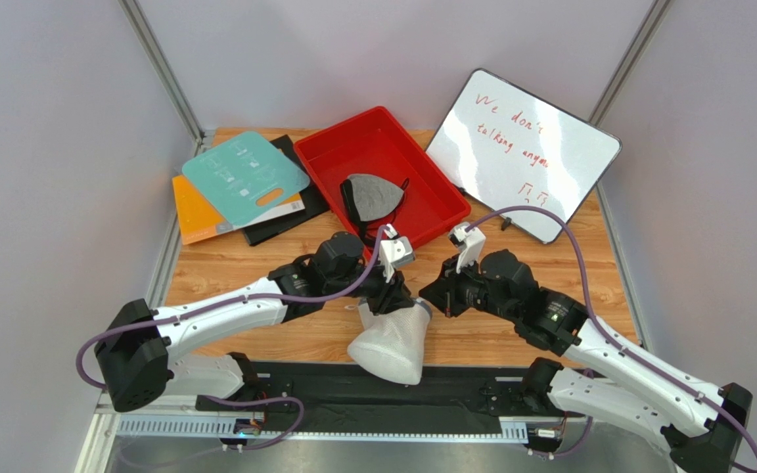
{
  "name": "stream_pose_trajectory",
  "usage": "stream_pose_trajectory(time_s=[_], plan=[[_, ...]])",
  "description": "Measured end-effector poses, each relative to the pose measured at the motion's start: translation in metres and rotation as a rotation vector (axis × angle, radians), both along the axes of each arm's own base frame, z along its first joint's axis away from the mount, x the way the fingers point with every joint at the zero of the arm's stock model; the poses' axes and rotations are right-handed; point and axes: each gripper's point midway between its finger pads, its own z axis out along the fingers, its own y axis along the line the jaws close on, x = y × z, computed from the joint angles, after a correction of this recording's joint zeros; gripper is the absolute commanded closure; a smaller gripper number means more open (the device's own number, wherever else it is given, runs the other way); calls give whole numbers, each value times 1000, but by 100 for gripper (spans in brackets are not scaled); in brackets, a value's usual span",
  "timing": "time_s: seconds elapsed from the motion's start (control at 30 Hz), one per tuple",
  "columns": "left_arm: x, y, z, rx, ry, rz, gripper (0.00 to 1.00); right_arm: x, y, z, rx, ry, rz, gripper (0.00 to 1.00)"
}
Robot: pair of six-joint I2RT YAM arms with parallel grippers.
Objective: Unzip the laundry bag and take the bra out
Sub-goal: Unzip the laundry bag at the center of the board.
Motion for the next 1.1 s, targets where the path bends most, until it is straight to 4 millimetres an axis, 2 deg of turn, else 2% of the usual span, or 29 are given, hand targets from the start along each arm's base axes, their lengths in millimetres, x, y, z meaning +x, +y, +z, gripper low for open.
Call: stream_pose_trajectory(time_s=[0.13, 0.17, 0.2, 0.9, 0.97, 1.0, 1.03, 1.1], plan=[[0, 0, -1, 3, -1, -3, 89, 0, 0, 0, -1, 0, 0, 100], [-1, 0, -1, 3, 2, -2, 97, 0, 0, 0, -2, 0, -1, 100], [-1, 0, -1, 4, 0, -5, 100, 0, 0, -1, -2, 1, -2, 100], [-1, 5, -3, 22, 3, 10, 100, -5, 1, -30, -39, 56, 17, 100], [0, 5, -3, 22, 2, 11, 100, -6, 1, -32, -39, 60, 18, 92], [0, 5, -3, 22, 1, 11, 100, -6, 1, -32, -39, 62, 20, 86], [0, 5, -3, 23, 1, 11, 100, -7, 1, -32, -39, 63, 22, 77], [0, 5, -3, 23, -2, 9, 100, -7, 1, -32, -38, 61, 26, 67]])
